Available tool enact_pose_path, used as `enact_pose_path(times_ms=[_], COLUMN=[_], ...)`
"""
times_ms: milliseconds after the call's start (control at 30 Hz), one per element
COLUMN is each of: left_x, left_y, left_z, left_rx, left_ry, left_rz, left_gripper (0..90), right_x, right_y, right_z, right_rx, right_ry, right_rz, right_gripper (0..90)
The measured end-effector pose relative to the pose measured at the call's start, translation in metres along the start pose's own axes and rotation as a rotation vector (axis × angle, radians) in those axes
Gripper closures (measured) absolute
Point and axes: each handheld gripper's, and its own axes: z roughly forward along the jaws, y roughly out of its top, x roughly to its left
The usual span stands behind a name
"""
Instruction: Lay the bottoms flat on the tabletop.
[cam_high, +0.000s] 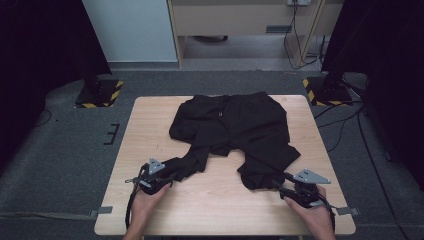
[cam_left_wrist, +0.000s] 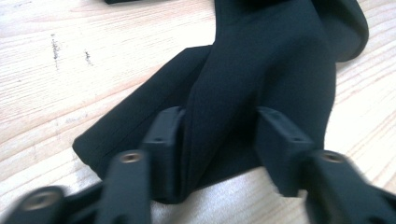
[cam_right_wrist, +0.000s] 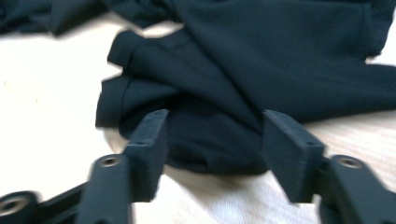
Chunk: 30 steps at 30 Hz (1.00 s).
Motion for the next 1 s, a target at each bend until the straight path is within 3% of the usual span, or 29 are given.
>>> enact_pose_path(times_ms=[33,133,267,367,467,600,733,867,1000], left_x=[0.0,0.004,0.013,0.02,0.02,0.02,0.021,0.018,0.012], left_y=[0.0,-0.003,-0.01,-0.016,-0.023,-0.029,-0.026,-0.019,-0.012], left_z=[-0.002,-0.007,-0.015,-0.023,-0.032,-0.04,-0.042,-0.041,-0.039], left_rx=[0.01,0.025,0.034,0.038,0.049,0.054,0.016,-0.04,-0.068], left_ry=[0.01,0.01,0.055,0.068,0.071,0.069,0.086,0.092,0.073], left_rz=[0.007,-0.005,-0.022,-0.072,-0.069,-0.101,-0.127,-0.13,-0.089], left_gripper=[72.2,80.4,84.8,85.6,85.6,84.7,70.0,41.3,31.9], right_x=[0.001,0.002,0.003,0.002,0.002,0.0,-0.007,-0.017,-0.025], right_y=[0.001,0.001,0.001,0.002,0.002,0.001,0.0,-0.005,-0.009], right_z=[0.001,0.006,0.018,0.028,0.034,0.034,0.028,0.019,0.008], right_rx=[-0.007,0.002,0.026,0.043,0.08,0.101,0.107,0.113,0.112], right_ry=[-0.001,0.0,-0.001,0.003,-0.001,-0.016,-0.014,-0.027,-0.062], right_rz=[0.009,0.008,-0.001,0.005,0.006,-0.021,-0.03,-0.007,0.006], right_gripper=[34.7,32.0,33.6,38.1,48.5,70.7,90.0,90.0,90.0])
